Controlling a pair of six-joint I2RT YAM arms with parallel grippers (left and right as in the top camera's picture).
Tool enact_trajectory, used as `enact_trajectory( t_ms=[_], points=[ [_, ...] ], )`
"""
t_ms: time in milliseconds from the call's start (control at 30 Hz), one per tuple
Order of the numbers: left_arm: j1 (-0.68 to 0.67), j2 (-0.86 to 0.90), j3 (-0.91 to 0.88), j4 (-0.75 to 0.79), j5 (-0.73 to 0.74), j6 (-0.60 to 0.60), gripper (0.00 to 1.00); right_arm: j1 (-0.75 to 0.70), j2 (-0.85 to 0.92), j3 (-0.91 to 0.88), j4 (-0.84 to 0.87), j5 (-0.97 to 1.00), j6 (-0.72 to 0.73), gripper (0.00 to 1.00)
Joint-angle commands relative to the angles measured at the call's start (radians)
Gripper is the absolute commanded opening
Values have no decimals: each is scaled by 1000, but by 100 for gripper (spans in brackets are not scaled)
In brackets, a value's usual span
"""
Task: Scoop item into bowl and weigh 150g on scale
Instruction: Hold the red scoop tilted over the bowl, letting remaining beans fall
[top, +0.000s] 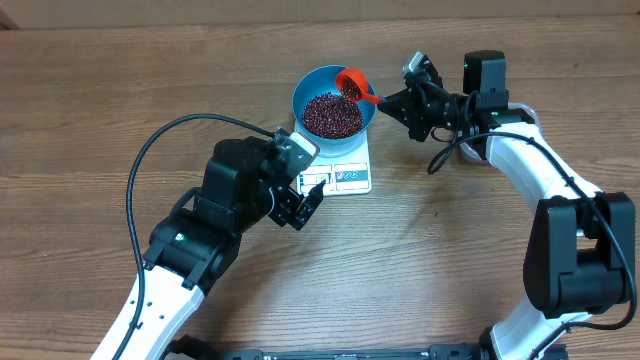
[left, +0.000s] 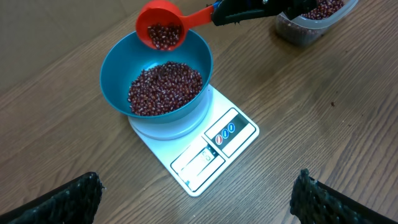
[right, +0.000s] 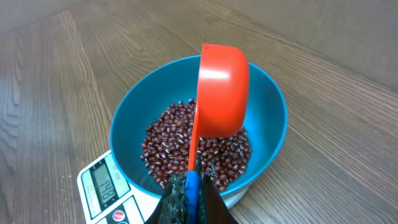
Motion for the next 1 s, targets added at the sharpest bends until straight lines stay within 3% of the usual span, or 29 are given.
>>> enact_trajectory(
  t_ms=[0, 967],
  points=[
    [5, -10, -2, 0, -7, -15, 100, 1, 3, 12, 5, -5, 0, 4],
    [5, -10, -2, 1, -7, -15, 99, 15, 3, 12, 6, -2, 18, 4]
  ],
)
